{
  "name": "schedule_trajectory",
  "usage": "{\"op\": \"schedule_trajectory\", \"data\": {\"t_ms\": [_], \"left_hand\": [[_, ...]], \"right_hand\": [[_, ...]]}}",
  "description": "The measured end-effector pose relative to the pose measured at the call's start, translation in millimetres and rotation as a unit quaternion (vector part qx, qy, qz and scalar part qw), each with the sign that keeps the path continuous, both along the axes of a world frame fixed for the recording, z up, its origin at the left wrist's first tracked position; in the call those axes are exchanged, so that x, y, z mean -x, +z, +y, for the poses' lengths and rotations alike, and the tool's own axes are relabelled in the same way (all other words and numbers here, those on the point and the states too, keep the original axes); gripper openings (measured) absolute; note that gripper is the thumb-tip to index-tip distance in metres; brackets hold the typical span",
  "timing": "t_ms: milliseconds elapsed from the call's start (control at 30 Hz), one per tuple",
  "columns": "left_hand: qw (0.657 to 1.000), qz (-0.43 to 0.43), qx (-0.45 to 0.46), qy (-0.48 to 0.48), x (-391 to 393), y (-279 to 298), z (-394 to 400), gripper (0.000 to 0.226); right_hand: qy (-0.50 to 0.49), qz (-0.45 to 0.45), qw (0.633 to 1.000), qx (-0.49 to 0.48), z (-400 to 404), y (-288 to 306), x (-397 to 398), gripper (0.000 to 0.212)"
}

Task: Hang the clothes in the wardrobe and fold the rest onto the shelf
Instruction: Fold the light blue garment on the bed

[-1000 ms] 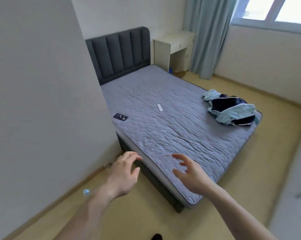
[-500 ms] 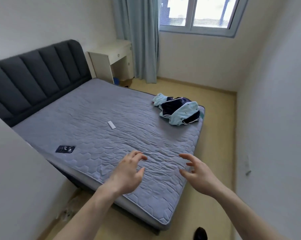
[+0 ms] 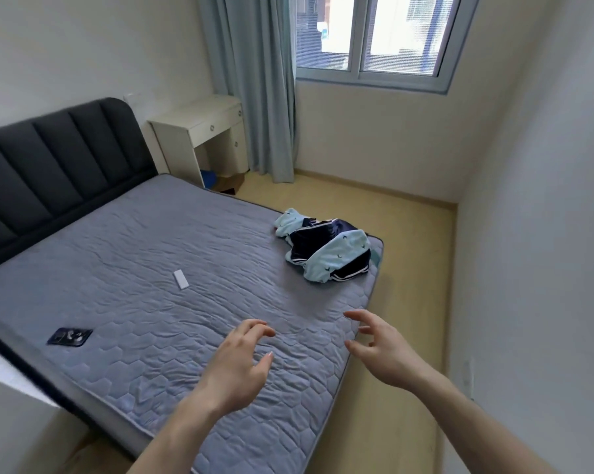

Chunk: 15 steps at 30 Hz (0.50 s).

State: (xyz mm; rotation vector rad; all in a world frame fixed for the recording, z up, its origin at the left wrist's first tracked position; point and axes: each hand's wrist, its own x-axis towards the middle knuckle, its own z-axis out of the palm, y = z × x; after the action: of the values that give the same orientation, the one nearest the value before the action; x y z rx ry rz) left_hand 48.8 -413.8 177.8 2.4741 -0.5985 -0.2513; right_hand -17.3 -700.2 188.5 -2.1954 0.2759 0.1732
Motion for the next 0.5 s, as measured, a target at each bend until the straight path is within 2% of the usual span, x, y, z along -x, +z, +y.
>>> {"op": "schedule_trajectory", "data": {"t_ms": [200, 500], "left_hand": [[1.000, 0.009, -0.003, 0.014, -45, -7, -35, 0.026], [0.999, 0.018, 0.001, 0.050, -156, -36, -64, 0.028]], "right_hand": [[0.024, 0.000, 1.000, -0.002, -41, -2, -57, 0.049], [0.039, 0.023, 0.999, 0.015, -82, -23, -155, 0.049]]}}
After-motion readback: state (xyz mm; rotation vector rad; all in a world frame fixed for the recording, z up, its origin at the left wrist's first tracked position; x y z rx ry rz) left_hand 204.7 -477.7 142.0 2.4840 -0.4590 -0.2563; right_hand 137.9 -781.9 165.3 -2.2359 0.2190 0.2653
